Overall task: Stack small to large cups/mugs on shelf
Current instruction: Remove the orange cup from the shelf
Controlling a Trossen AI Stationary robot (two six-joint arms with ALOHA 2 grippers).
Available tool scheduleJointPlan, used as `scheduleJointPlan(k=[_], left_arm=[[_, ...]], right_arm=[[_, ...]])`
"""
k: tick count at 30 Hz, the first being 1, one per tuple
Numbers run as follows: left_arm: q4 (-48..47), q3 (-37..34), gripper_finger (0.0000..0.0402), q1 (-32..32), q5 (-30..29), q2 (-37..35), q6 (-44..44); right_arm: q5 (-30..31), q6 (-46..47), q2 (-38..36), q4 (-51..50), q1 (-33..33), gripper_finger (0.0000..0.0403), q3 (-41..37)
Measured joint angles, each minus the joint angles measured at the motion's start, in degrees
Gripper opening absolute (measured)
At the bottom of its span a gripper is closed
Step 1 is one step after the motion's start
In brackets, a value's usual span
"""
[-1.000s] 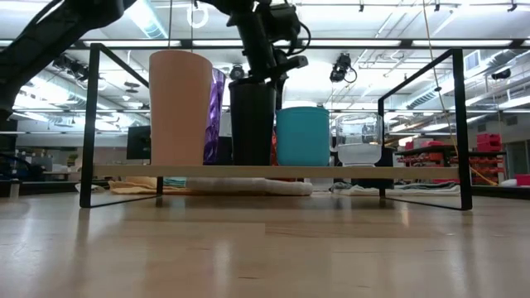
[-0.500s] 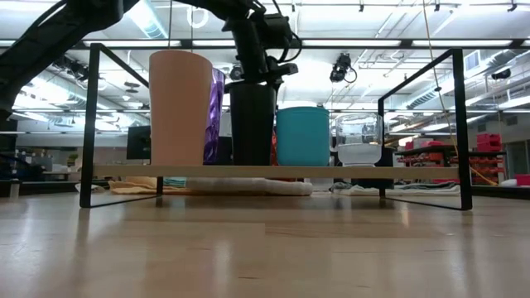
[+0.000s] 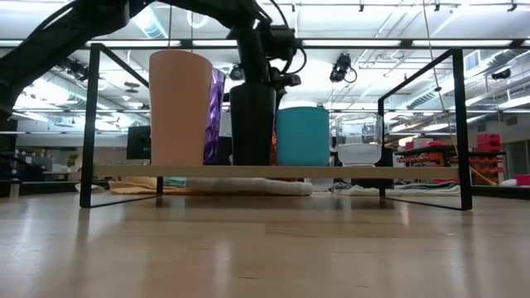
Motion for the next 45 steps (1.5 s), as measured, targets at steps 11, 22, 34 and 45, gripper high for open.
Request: scheduleJointPlan(k=[11, 22, 34, 45], left_arm=[[0.67, 0.1, 0.0191, 0.06, 0.0, 1.79, 0.28], [1.14, 0.02, 0.0182, 0.02, 1.08, 4.0, 0.41], [2.83, 0.04, 0.0178, 0.12, 1.82, 4.1, 0.47], [0.25, 7.66, 0.0175, 1.02, 2.47, 3.77, 2.45]], right_arm=[[-0.01, 0.18, 0.0, 0.03, 0.0, 0.0066, 0.0], [-0.03, 0.21, -0.02, 0.01, 0.0, 0.0066, 0.0], [-0.03, 0.21, -0.02, -0.06, 0.0, 0.0066, 0.0], [-0.05, -0.05, -0.02, -0.23, -0.02, 0.0067, 0.0]])
